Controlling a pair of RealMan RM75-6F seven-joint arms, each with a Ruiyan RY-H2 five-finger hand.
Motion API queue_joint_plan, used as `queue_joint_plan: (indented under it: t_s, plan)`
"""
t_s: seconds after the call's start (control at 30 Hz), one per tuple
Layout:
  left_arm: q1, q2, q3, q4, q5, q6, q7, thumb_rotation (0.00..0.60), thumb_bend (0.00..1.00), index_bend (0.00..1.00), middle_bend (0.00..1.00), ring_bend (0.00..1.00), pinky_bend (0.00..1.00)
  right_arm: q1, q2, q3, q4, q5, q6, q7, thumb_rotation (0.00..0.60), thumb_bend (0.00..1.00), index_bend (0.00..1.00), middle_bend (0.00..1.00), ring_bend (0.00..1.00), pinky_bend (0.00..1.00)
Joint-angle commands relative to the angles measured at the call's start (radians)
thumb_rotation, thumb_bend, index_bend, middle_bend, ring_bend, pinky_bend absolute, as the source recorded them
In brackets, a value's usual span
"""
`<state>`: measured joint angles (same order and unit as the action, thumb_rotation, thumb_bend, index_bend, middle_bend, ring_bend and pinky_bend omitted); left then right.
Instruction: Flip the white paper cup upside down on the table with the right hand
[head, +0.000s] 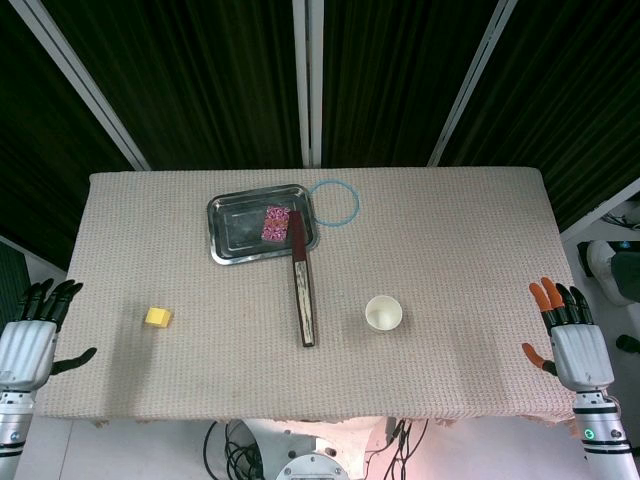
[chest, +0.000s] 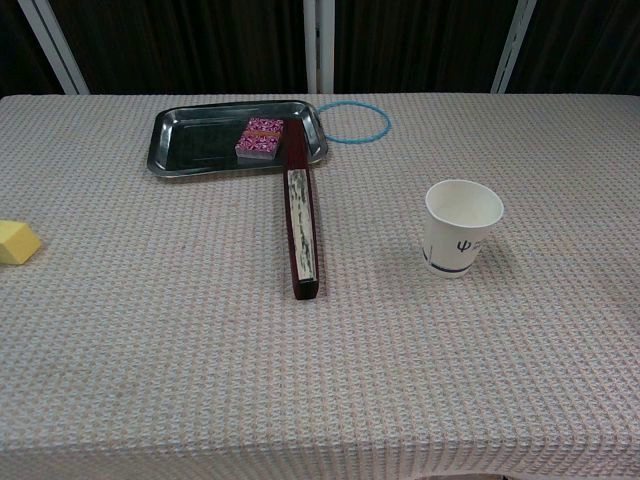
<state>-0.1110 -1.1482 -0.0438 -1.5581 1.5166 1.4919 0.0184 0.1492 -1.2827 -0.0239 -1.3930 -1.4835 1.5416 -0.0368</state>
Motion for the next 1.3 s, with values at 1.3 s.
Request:
queue_joint_plan:
  t_s: [1.3]
  plan:
    - [-0.016, 0.032, 0.004, -0.049, -0.038, -0.063, 0.011, 0.6, 0.05, 0.11, 0.08, 0.0, 0.06, 0.486, 0.008, 0.138, -0.454, 0.205, -0.656, -0.795, 0.6, 0.13, 0.0, 0.0, 0.0, 0.0]
